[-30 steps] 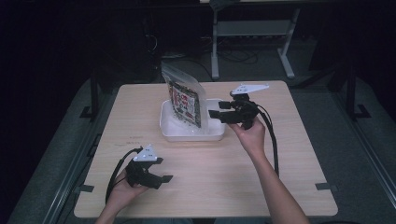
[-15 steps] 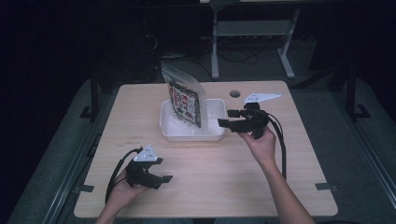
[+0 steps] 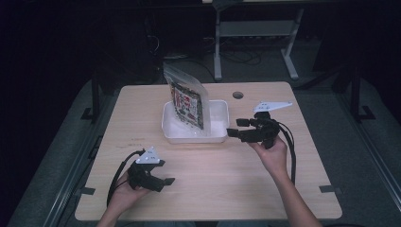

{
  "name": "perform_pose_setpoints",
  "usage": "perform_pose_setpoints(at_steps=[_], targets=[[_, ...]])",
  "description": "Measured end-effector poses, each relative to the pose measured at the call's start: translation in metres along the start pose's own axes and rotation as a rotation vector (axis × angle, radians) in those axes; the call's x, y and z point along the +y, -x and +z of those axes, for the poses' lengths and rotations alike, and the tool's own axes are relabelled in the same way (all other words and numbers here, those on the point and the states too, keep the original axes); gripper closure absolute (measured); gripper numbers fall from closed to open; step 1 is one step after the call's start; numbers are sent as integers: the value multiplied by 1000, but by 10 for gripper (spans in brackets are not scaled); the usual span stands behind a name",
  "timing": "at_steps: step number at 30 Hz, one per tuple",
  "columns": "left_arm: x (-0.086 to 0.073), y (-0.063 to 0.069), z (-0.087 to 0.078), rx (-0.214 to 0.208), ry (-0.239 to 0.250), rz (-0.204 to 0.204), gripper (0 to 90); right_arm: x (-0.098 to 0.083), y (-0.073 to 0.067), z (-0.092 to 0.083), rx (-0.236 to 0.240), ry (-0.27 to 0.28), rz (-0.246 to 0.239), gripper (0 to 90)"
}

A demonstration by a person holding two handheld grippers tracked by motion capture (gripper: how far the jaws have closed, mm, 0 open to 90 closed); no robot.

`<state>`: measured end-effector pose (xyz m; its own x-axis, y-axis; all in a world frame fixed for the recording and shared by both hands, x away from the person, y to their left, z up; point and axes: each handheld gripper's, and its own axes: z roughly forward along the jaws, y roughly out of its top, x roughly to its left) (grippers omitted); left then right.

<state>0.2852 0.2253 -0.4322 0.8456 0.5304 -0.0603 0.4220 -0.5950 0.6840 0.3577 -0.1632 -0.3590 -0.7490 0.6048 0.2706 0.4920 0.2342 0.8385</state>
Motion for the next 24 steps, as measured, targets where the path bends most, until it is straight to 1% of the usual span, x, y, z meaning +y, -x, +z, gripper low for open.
perform_pose_setpoints(at_steps=[11,13,15,20,22,24], targets=[[0,0,0,2,-2,1,216,-16,0,-12,8,-7,18,335],[0,0,0,2,-3,-1,216,-20,1,-16,11,-11,29,328],[0,1,0,2,-1,-3,216,-23,1,-19,7,-9,26,330],[0,1,0,3,-2,-2,216,-31,1,-24,7,-17,34,329],[0,1,0,3,-4,0,216,-34,1,-26,7,-27,38,327],[0,1,0,3,-4,-1,216,-38,1,-29,7,-24,43,328]])
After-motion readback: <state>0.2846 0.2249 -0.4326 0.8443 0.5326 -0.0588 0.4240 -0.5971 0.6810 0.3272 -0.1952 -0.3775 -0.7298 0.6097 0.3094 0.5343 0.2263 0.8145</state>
